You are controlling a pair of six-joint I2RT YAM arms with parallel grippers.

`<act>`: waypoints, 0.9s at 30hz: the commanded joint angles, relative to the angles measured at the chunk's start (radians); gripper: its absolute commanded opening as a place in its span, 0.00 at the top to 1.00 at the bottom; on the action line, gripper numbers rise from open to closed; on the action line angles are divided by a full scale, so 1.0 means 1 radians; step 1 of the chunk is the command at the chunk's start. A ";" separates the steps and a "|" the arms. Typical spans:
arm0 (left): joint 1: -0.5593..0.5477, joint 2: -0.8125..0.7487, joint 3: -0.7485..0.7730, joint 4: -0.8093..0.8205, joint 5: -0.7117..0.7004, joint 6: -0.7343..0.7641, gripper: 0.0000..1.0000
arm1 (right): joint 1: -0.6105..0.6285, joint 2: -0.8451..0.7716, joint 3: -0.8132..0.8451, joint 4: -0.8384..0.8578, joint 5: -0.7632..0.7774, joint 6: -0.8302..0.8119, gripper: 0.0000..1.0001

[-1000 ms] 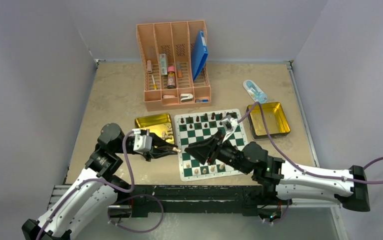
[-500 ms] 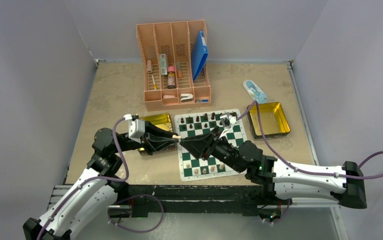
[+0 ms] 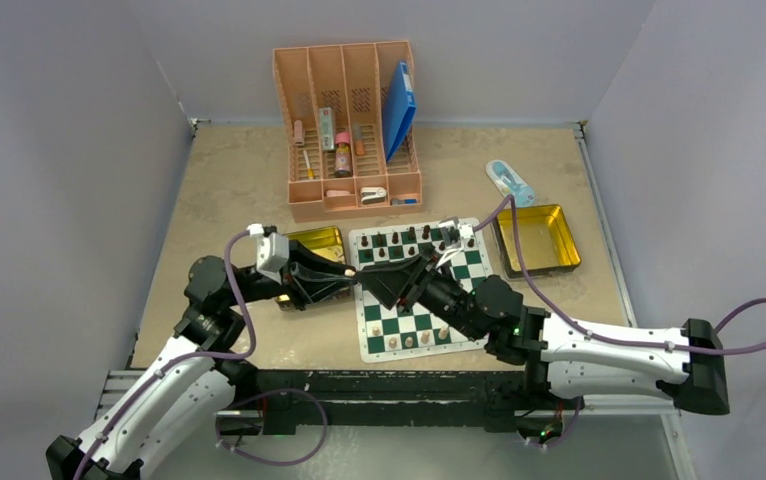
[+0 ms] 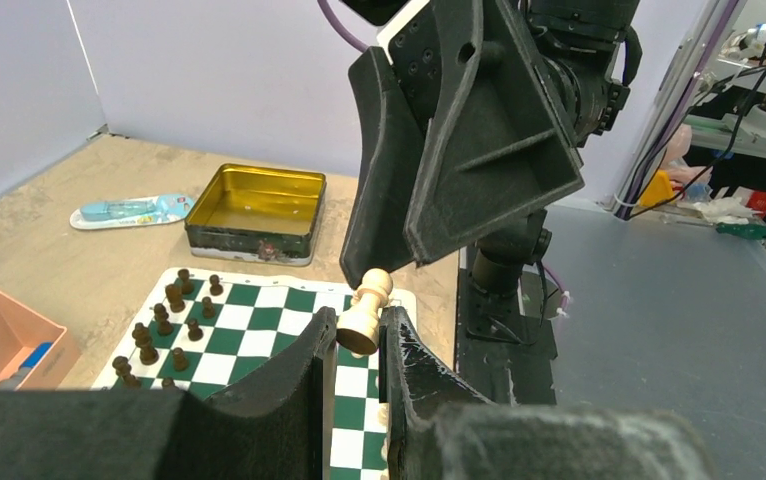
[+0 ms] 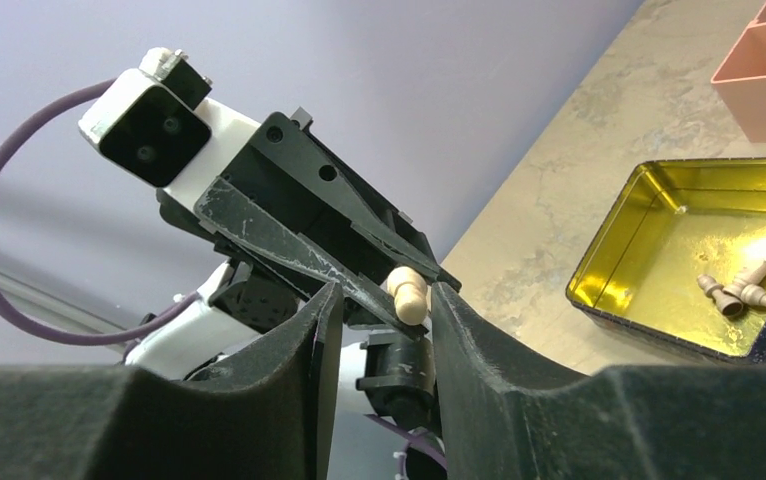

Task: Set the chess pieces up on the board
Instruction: Place the chess piece on the chessboard.

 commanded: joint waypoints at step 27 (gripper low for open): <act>0.002 0.111 0.153 -0.431 -0.352 -0.024 0.36 | -0.003 -0.054 0.137 -0.599 0.315 -0.020 0.96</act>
